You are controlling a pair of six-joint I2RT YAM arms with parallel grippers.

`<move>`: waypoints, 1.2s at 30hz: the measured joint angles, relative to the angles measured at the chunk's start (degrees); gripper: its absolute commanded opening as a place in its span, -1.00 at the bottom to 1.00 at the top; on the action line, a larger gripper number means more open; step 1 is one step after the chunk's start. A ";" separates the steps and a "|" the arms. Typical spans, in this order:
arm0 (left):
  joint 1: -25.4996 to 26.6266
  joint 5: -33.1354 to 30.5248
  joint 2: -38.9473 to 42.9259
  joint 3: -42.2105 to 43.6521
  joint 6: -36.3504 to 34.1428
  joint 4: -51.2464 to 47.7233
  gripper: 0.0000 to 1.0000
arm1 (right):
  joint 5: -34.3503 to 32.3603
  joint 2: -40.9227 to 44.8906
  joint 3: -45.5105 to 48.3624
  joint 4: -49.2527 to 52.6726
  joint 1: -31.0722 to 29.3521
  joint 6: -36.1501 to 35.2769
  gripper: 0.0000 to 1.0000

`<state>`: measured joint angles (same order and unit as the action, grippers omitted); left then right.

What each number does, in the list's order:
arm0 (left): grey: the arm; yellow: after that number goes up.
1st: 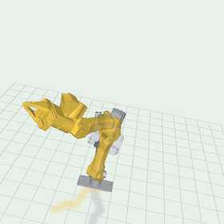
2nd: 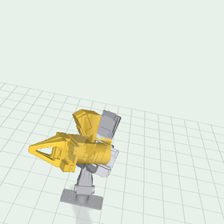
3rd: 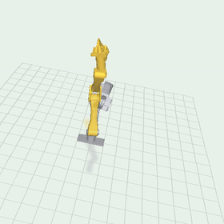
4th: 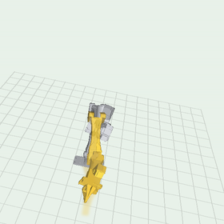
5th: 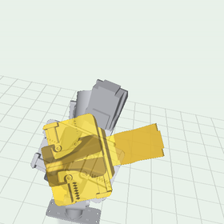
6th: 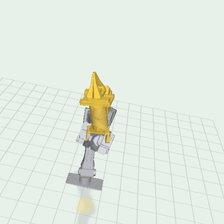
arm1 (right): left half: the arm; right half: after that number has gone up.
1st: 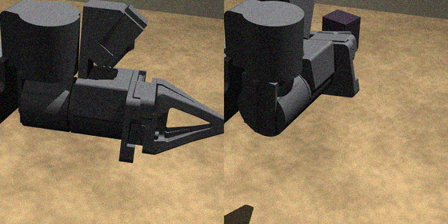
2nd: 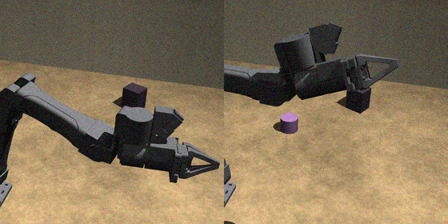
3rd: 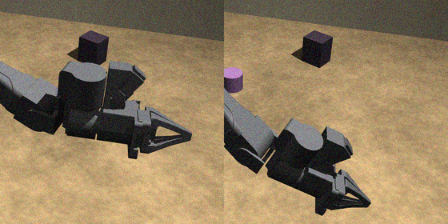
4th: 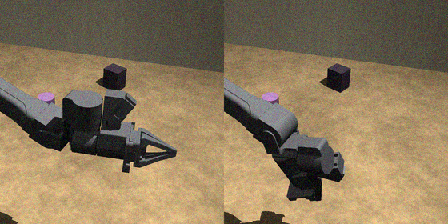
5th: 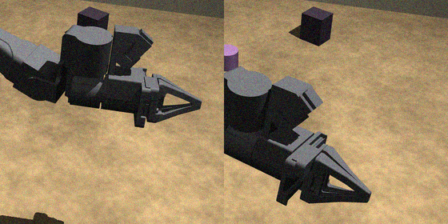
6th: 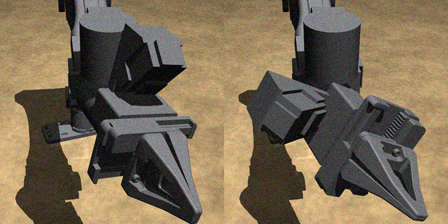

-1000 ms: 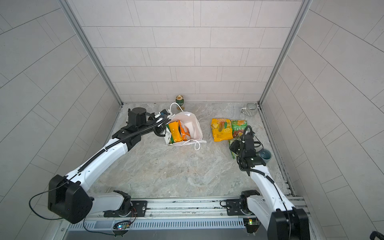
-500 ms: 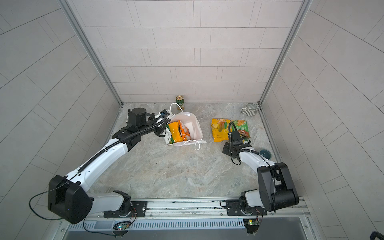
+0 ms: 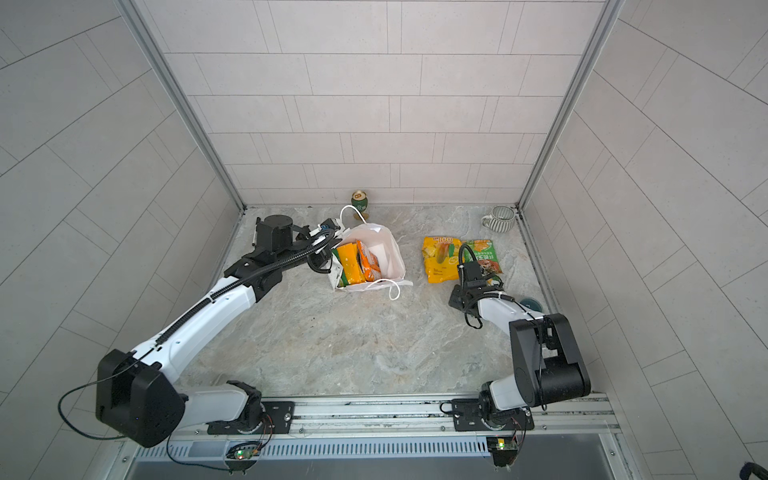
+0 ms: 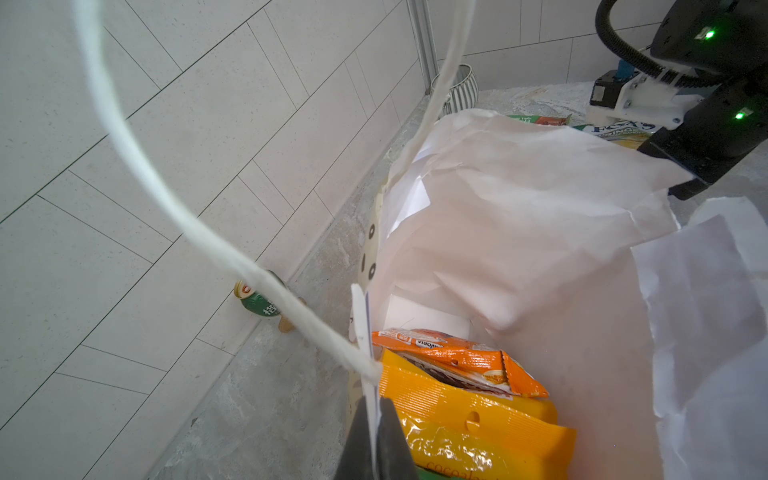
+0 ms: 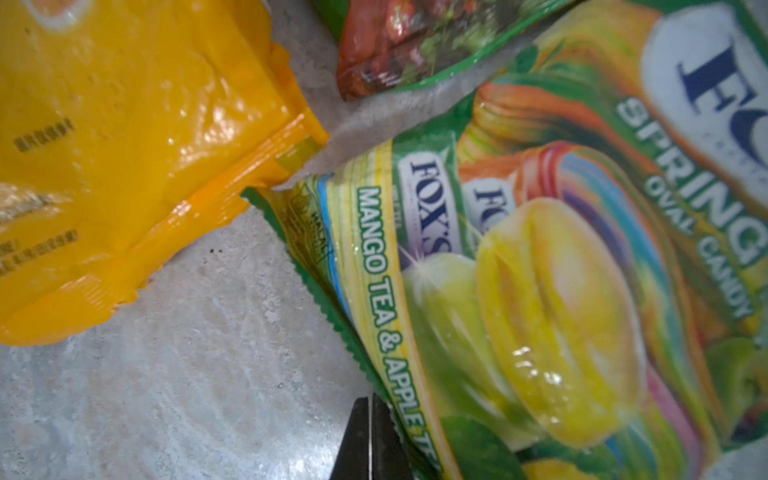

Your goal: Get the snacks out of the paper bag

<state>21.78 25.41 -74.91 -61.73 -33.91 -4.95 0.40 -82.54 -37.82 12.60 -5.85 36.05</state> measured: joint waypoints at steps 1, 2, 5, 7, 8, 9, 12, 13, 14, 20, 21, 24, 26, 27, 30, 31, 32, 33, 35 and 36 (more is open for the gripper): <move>0.00 0.00 0.00 0.00 0.02 0.00 -1.00 | -0.13 0.02 0.00 -0.24 0.02 0.11 -0.85; 0.00 0.00 -0.02 0.00 0.02 0.00 -1.00 | -0.24 0.04 0.00 -0.42 0.04 0.22 -0.84; 0.00 0.00 0.00 0.00 0.02 0.00 -1.00 | -0.24 0.44 0.00 -0.96 0.13 0.76 -0.77; 0.00 0.00 -0.02 0.00 0.02 0.00 -1.00 | -0.11 0.92 0.00 -1.36 0.17 1.29 -0.77; 0.00 0.00 0.00 0.00 0.02 0.00 -1.00 | -0.17 1.05 0.00 -1.57 0.17 1.57 -0.77; 0.00 0.00 -0.02 0.00 0.02 0.00 -1.00 | -0.35 1.11 0.00 -1.84 0.26 1.97 -0.77; 0.00 0.00 -0.02 0.00 0.02 0.00 -1.00 | -0.57 1.14 0.00 -2.29 0.94 2.97 -0.76; 0.00 0.00 -0.02 0.00 0.02 0.00 -1.00 | -0.61 1.14 0.00 -2.54 1.31 3.23 -0.76; 0.00 0.00 -0.02 0.00 0.00 0.00 -1.00 | -0.63 1.14 0.00 -2.78 1.68 3.41 -0.76; 0.00 -0.02 -0.02 0.00 0.00 0.00 -1.00 | -1.51 1.11 0.00 -3.15 2.91 3.63 -0.73; 0.00 -0.02 0.00 0.00 0.00 0.00 -1.00 | -1.62 1.11 0.00 -3.15 2.91 3.61 -0.69; 0.00 -0.02 0.00 0.00 0.00 0.00 -1.00 | -1.33 1.42 0.00 -2.89 2.91 3.48 -0.60; 0.00 0.00 0.00 0.00 0.00 0.00 -1.00 | -0.50 2.23 -0.11 -2.49 2.91 3.32 -0.56; 0.00 0.00 0.00 0.00 0.00 0.00 -1.00 | 0.15 2.95 -0.28 -2.08 2.91 3.13 -0.52; 0.00 0.02 0.00 0.00 0.00 0.00 -1.00 | 2.23 5.42 -2.10 -0.22 2.84 2.78 -0.46; 0.00 0.04 0.00 0.00 0.00 0.00 -1.00 | 2.86 6.58 -2.99 0.52 2.82 2.64 -0.45; 0.00 0.07 0.00 0.00 0.00 0.00 -1.00 | 3.37 7.74 -3.72 1.05 2.73 2.54 -0.45; 0.00 0.11 0.00 0.00 0.00 -0.02 -1.00 | 4.04 9.46 -4.46 1.55 2.62 2.43 -0.45; 0.00 0.31 0.00 0.00 0.00 -0.02 -1.00 | 5.05 13.31 -5.60 2.27 2.36 2.10 -0.53; 0.00 0.44 0.02 0.00 0.00 -0.07 -1.00 | 5.60 15.54 -6.14 2.58 2.10 1.84 -0.58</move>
<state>21.78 25.85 -74.89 -61.73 -33.91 -5.02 6.00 -67.00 -43.97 15.18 -3.75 37.89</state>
